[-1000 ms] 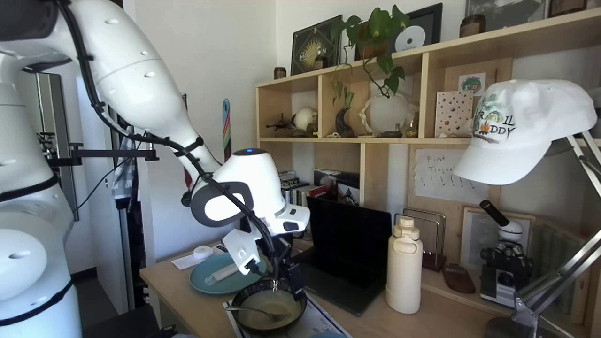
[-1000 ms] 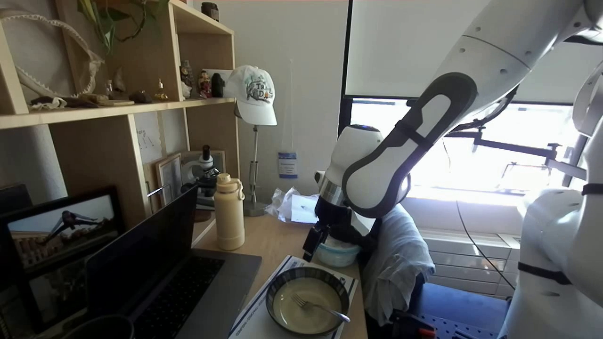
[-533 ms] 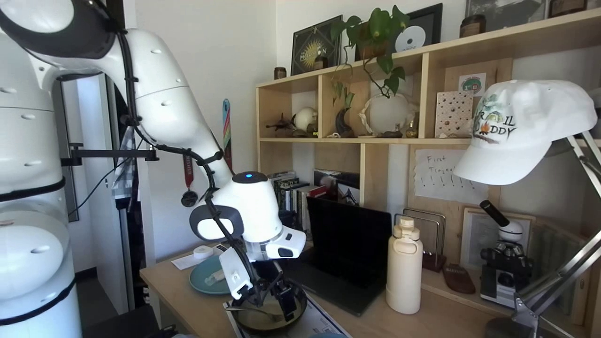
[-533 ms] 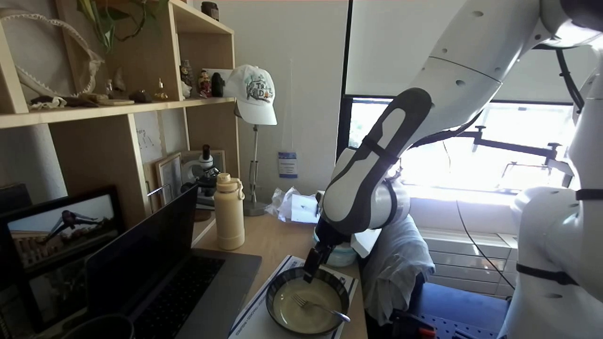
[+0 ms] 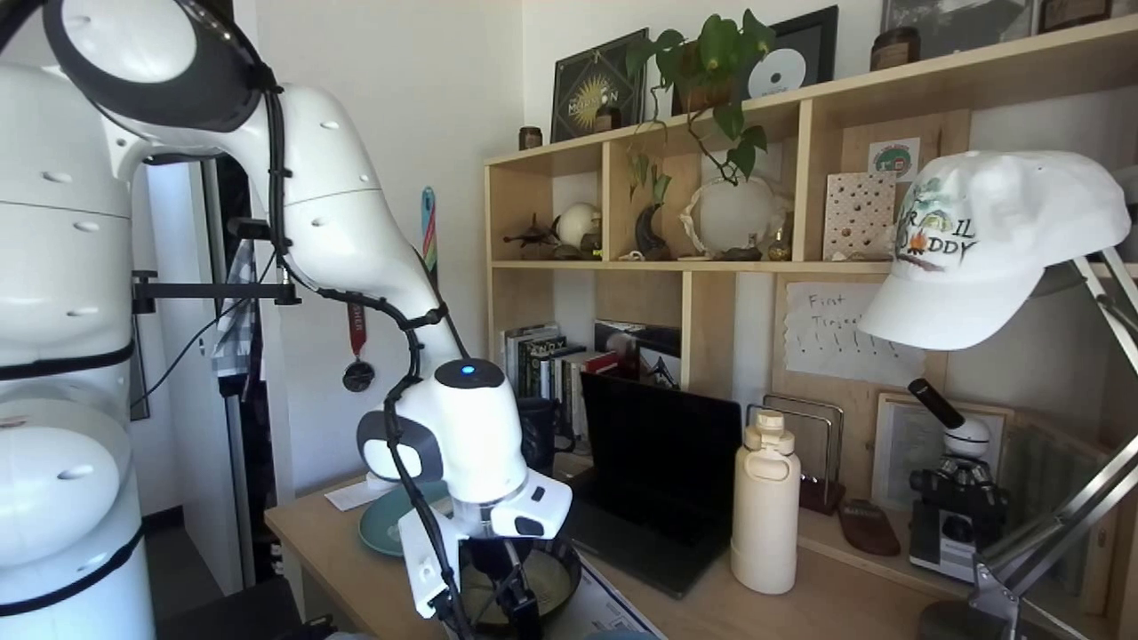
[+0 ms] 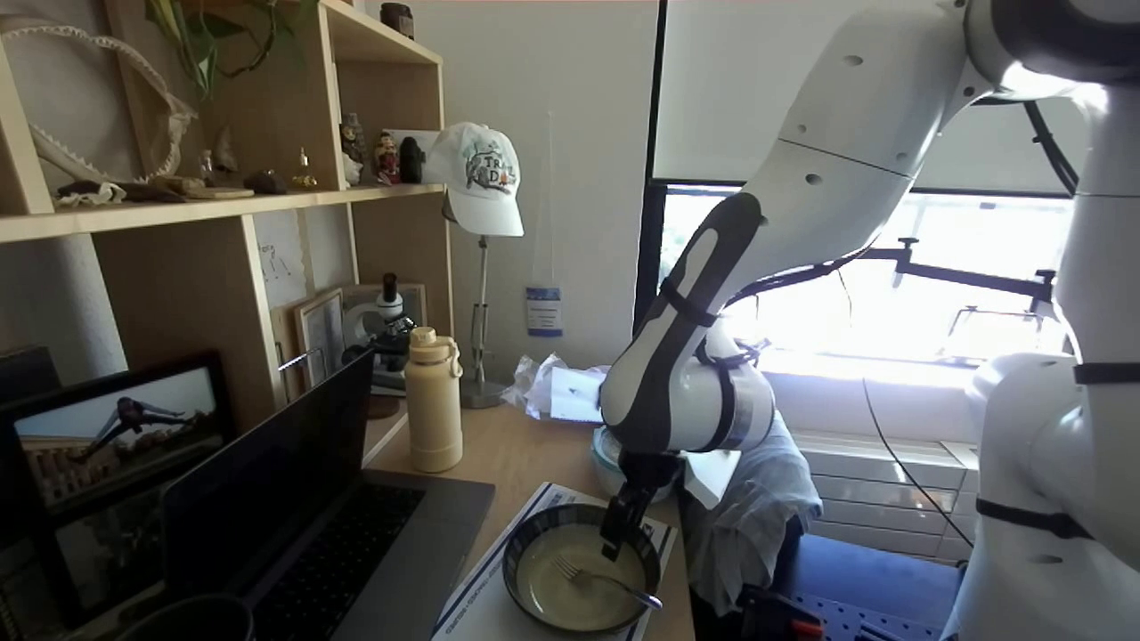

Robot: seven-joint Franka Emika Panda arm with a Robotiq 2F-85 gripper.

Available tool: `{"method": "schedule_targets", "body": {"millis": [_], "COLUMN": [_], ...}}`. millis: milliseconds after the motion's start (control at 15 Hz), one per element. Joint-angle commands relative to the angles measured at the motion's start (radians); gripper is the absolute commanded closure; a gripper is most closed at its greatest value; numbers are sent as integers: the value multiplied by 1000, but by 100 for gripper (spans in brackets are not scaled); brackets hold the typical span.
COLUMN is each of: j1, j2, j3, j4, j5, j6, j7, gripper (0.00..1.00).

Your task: Put the bowl on the plate

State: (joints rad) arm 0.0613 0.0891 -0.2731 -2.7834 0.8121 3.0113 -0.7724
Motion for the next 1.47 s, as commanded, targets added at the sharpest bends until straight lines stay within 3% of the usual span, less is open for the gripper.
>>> {"method": "schedule_targets", "body": {"millis": [0, 267, 467, 1133, 1267, 1400], "j1": [-8, -6, 10, 9, 8, 18], "j2": [17, 29, 9, -127, -174, -226], "j3": [10, 5, -11, -22, -14, -16], "j4": [0, 1, 11, 21, 34, 49], "j5": [92, 135, 72, -285, -274, -176], "j6": [-9, -8, -22, -96, -153, -231], "j7": [-96, -146, -102, 108, 109, 51], "gripper": [42, 73, 93, 95, 95, 95]}}
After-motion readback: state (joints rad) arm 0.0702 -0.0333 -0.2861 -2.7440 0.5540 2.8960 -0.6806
